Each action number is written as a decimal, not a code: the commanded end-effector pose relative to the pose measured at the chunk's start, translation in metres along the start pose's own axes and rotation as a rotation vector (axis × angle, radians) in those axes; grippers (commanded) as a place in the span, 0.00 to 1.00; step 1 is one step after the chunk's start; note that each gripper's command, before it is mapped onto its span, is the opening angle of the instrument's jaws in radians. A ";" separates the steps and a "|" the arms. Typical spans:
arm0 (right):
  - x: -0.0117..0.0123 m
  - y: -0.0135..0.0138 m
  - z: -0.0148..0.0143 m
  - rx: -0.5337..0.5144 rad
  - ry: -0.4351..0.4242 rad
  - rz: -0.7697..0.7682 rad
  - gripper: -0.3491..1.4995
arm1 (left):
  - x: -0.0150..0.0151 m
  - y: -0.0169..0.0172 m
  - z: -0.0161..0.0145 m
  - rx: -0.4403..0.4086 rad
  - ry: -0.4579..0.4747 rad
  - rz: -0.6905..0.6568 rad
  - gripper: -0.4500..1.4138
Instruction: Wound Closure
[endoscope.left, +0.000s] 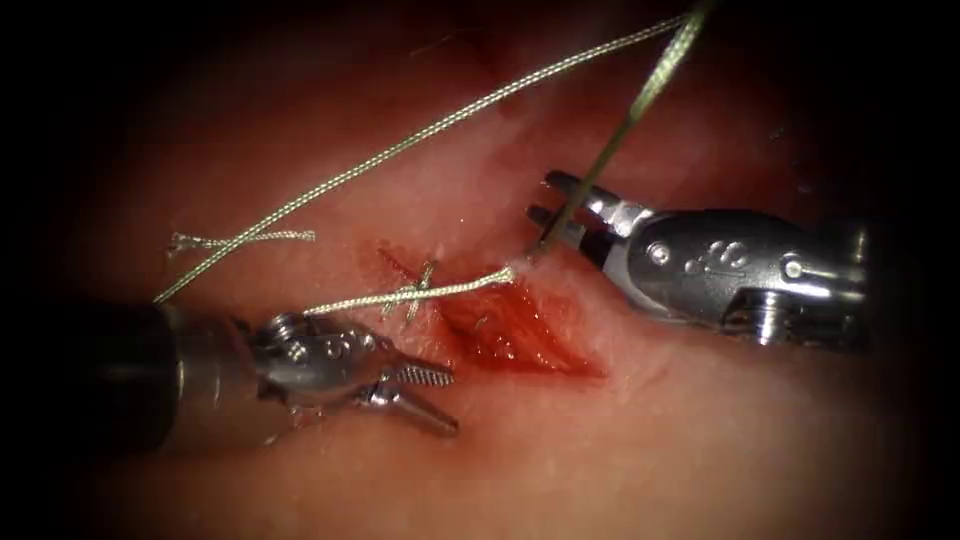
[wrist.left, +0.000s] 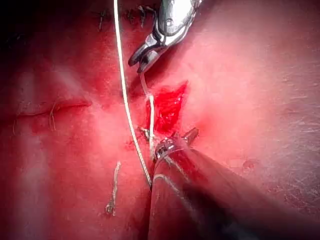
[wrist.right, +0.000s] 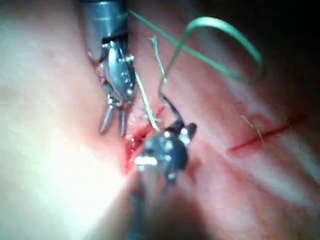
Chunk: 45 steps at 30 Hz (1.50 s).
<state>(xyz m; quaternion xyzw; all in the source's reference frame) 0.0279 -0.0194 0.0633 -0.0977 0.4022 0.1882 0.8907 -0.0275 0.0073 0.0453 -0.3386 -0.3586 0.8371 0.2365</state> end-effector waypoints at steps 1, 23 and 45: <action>0.0001 0.0000 0.0006 0.002 0.002 0.002 0.00 | 0.0000 -0.0004 0.0007 -0.001 0.001 0.001 0.45; 0.0008 0.0004 0.0005 0.017 -0.008 -0.043 0.00 | 0.0000 -0.0003 0.0009 0.000 0.001 0.001 0.45; 0.0017 0.0013 -0.0010 0.000 -0.020 -0.055 0.00 | 0.0000 -0.0003 0.0009 0.001 0.001 0.002 0.45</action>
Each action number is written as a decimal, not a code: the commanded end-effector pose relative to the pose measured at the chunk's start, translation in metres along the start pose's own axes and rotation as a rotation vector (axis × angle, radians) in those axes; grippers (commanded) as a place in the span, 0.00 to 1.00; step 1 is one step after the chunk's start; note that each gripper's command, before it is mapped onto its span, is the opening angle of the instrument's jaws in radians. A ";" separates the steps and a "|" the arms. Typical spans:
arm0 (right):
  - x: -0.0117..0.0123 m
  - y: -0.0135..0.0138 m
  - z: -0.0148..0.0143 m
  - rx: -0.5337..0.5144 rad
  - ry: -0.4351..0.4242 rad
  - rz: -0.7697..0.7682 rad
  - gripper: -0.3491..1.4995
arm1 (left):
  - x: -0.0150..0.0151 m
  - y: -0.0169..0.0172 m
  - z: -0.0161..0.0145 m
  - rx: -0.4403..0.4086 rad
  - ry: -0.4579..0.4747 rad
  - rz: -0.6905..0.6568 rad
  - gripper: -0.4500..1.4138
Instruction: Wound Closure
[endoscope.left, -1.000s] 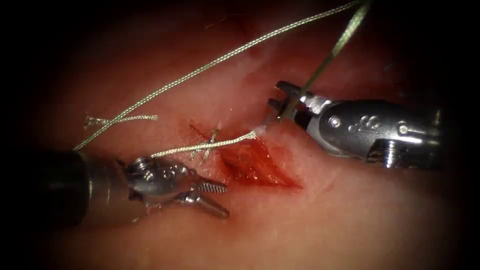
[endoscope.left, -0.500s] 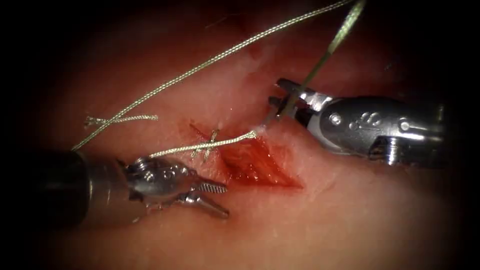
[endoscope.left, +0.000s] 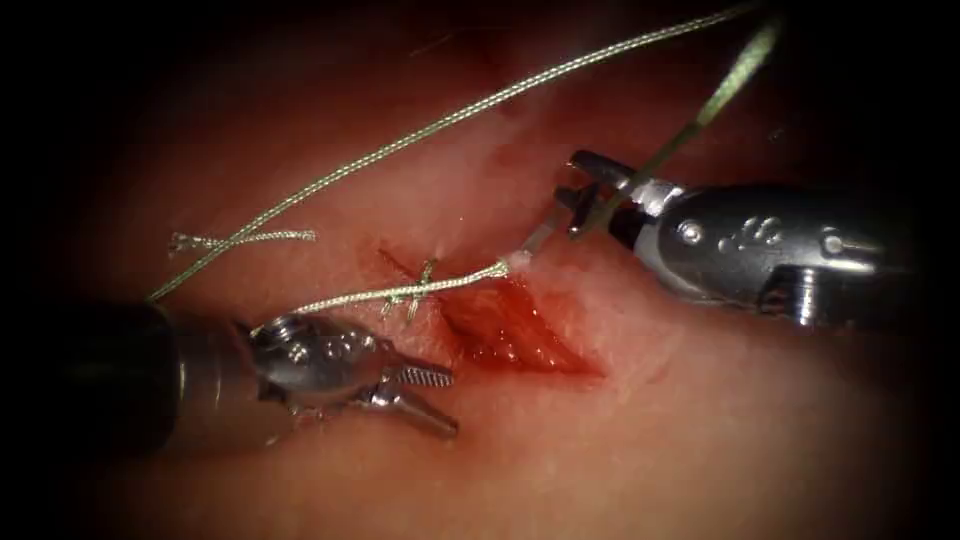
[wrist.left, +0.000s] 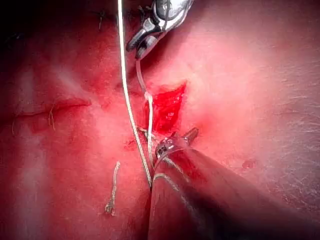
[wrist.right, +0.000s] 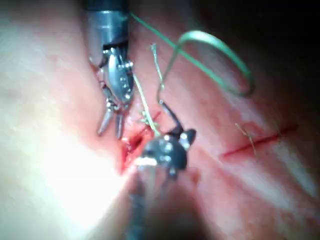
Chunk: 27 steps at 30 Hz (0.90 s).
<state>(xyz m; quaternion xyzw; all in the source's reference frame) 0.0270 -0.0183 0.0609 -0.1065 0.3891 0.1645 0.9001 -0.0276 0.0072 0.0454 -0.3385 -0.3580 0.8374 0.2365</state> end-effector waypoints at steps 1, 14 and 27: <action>0.0002 -0.0002 0.0008 0.000 0.003 0.001 0.00 | 0.0001 -0.0003 0.0008 -0.001 0.001 0.001 0.45; 0.0004 -0.0013 0.0022 0.085 -0.023 -0.021 0.00 | 0.0001 -0.0003 0.0007 -0.001 0.001 0.001 0.45; -0.0006 -0.0016 0.0048 0.191 -0.030 0.304 0.00 | 0.0001 -0.0003 0.0007 -0.002 0.001 0.001 0.45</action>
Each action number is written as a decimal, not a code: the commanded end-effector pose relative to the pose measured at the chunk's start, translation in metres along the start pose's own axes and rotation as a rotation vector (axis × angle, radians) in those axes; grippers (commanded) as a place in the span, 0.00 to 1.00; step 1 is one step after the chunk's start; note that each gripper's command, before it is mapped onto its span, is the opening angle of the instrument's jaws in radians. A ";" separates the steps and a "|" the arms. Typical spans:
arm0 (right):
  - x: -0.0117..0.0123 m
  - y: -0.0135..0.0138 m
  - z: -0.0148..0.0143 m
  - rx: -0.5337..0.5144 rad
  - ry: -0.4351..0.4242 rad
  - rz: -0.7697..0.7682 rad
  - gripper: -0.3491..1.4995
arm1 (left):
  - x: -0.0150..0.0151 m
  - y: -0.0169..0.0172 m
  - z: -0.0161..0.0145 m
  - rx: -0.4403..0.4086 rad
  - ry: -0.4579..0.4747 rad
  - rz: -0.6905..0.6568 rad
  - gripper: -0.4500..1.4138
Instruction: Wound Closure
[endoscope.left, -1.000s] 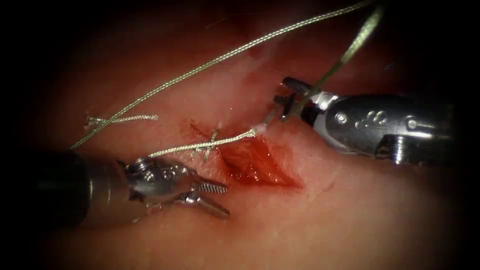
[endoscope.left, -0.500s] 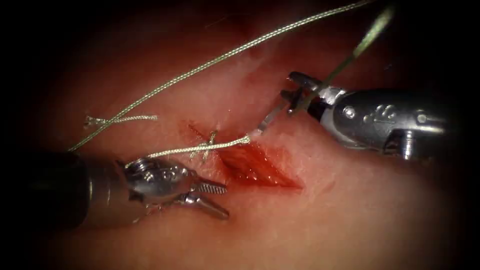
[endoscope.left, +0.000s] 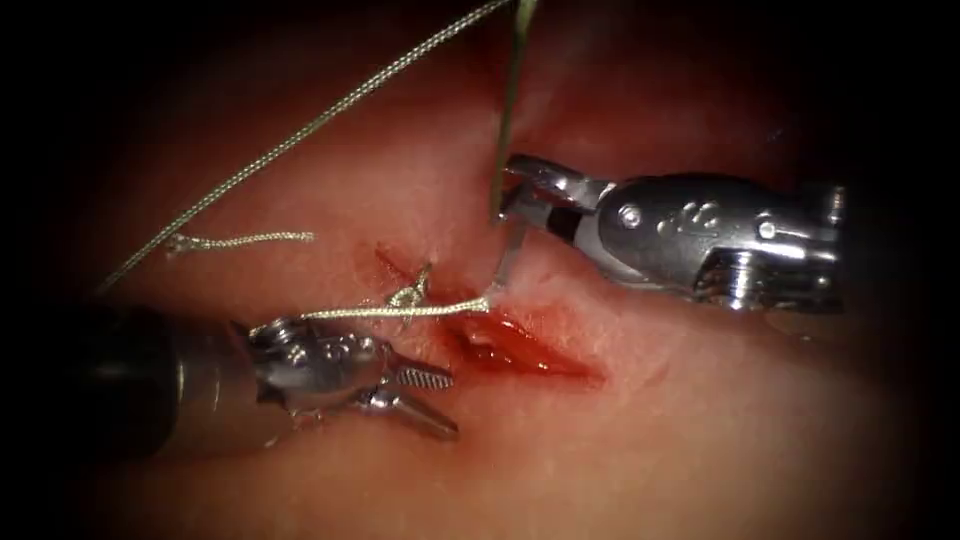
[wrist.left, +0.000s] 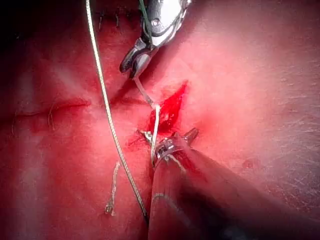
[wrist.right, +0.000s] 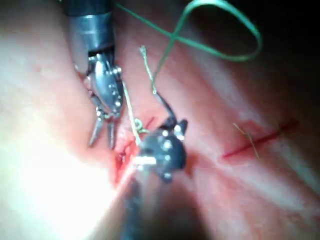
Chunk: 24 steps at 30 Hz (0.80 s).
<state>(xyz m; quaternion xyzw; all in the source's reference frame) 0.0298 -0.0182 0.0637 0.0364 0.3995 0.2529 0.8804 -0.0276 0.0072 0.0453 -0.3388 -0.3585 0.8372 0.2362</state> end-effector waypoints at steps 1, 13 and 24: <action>-0.0006 -0.0001 0.0013 0.017 0.006 0.062 0.00 | 0.0001 -0.0004 0.0007 -0.001 0.001 0.001 0.45; -0.0026 0.0012 0.0028 0.130 0.020 0.362 0.00 | 0.0000 -0.0003 0.0008 -0.001 0.000 0.001 0.45; -0.0032 0.0012 0.0032 0.233 0.013 0.564 0.00 | -0.0002 -0.0004 0.0007 -0.003 -0.004 0.003 0.45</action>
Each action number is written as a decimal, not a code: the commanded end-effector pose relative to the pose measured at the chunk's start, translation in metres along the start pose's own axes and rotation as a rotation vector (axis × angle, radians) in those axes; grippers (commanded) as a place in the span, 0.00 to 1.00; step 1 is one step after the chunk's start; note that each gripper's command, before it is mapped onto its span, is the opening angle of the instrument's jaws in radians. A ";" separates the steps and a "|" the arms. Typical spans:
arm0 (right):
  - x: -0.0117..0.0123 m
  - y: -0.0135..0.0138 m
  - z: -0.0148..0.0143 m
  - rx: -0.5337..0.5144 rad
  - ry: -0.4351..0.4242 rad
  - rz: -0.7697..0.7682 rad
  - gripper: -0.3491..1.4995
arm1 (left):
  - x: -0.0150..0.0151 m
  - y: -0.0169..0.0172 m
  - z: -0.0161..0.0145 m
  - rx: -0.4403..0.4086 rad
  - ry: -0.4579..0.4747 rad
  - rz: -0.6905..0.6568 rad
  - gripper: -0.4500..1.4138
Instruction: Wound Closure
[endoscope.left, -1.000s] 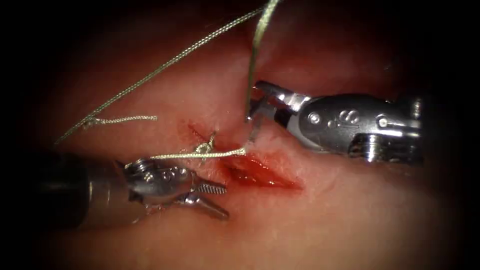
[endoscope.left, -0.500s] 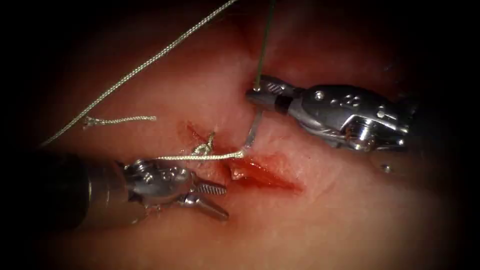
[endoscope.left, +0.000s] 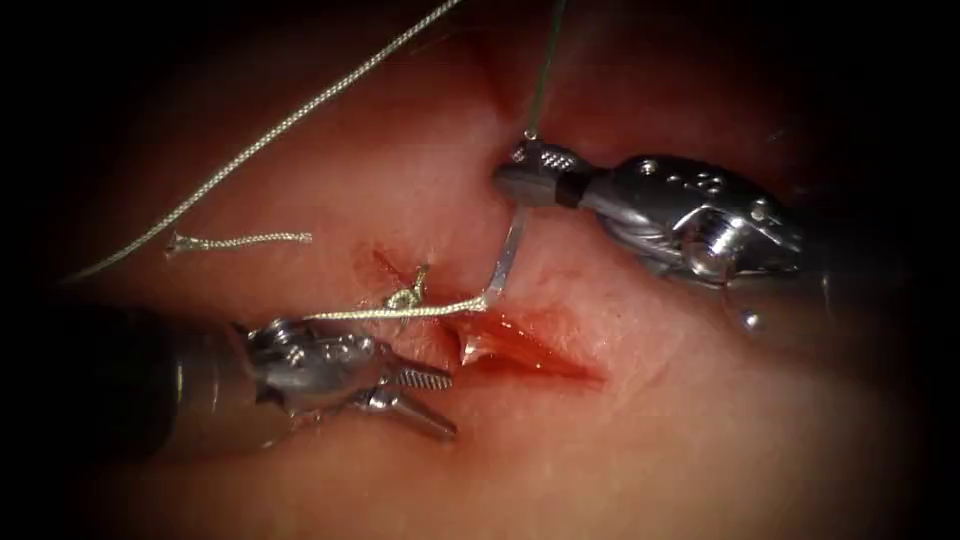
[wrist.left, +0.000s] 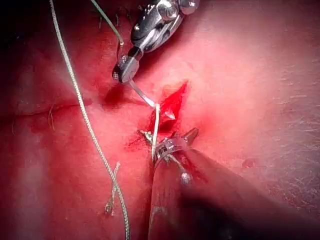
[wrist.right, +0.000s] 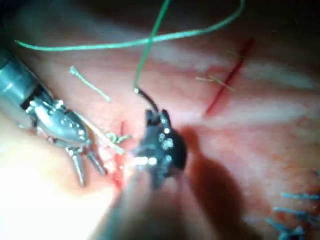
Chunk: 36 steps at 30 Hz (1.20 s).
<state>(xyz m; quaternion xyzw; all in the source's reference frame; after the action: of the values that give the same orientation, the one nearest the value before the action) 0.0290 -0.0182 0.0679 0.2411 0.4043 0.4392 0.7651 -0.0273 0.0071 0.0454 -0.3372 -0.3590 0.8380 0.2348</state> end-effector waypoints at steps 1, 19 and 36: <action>0.0000 0.0000 0.0010 0.023 -0.004 0.027 0.00 | 0.0000 -0.0004 0.0008 -0.002 0.000 0.002 0.45; -0.0024 -0.0005 0.0026 0.240 -0.114 0.372 0.00 | -0.0017 -0.0020 -0.0015 -0.020 -0.022 0.026 0.44; -0.0039 -0.0031 0.0038 0.540 -0.234 0.706 0.00 | -0.0020 -0.0023 -0.0018 -0.017 -0.022 0.030 0.44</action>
<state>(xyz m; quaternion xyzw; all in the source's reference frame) 0.0319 -0.0228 0.0691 0.5839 0.3299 0.5195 0.5294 -0.0237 0.0081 0.0463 -0.3349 -0.3633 0.8422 0.2160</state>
